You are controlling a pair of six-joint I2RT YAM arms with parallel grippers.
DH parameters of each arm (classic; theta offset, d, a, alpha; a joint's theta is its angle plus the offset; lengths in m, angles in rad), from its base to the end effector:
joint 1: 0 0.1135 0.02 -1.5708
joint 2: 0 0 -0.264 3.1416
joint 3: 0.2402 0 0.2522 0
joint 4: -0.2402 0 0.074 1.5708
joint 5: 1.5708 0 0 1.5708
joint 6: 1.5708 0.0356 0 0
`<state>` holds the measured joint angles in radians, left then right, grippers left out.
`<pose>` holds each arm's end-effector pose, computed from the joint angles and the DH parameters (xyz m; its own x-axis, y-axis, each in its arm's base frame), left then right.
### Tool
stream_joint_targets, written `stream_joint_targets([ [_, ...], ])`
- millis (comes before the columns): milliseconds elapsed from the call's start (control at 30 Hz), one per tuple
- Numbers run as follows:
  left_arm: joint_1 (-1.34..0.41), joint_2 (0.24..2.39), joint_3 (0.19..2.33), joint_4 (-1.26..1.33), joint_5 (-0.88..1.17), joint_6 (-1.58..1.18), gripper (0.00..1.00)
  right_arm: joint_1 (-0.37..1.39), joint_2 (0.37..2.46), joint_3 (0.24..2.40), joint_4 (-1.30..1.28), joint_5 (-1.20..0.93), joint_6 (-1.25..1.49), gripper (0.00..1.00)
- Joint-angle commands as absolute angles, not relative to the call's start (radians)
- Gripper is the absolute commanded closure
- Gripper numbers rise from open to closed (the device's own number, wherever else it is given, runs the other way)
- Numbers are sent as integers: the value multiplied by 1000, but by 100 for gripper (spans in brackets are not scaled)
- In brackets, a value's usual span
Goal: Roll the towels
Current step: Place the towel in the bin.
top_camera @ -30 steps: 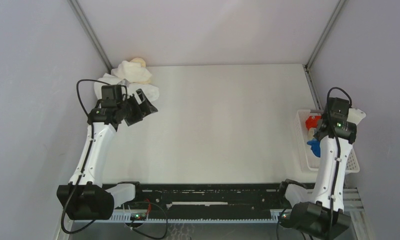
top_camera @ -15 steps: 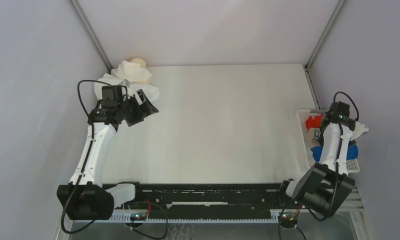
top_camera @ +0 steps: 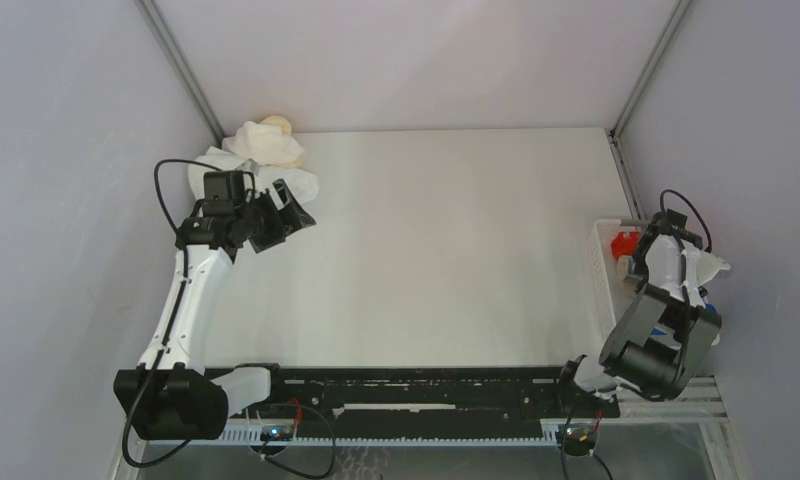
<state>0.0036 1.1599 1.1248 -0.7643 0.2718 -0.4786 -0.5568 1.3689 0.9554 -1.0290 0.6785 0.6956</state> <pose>0.2370 -0.0087 0.3293 -0.7210 -0.4462 -0.5302 -0.1671 0.8545 -0.4919 0.1822 -0.1397 0.2278 -0.3390 0.7987 -0.4971 0.9077 0.1389 -0.3959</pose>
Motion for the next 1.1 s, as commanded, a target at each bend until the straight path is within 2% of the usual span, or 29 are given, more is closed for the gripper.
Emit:
stream_joint_targets([
  [0,11,1159,1096,-732,245,-453,14,-555,1454,950,-969,704,738,84],
  [233,11,1170,1094,-733,220,-451,14,-543,1526,935,-845,612,705,86],
  [667,12,1186,1089,-729,202,-451,14,-573,1514,862,-623,459,641,85],
  [833,12,1189,1088,-729,200,-451,14,-599,1513,827,-568,419,620,80],
  [1067,11,1191,1087,-727,199,-451,15,-607,1469,789,-480,363,578,79],
])
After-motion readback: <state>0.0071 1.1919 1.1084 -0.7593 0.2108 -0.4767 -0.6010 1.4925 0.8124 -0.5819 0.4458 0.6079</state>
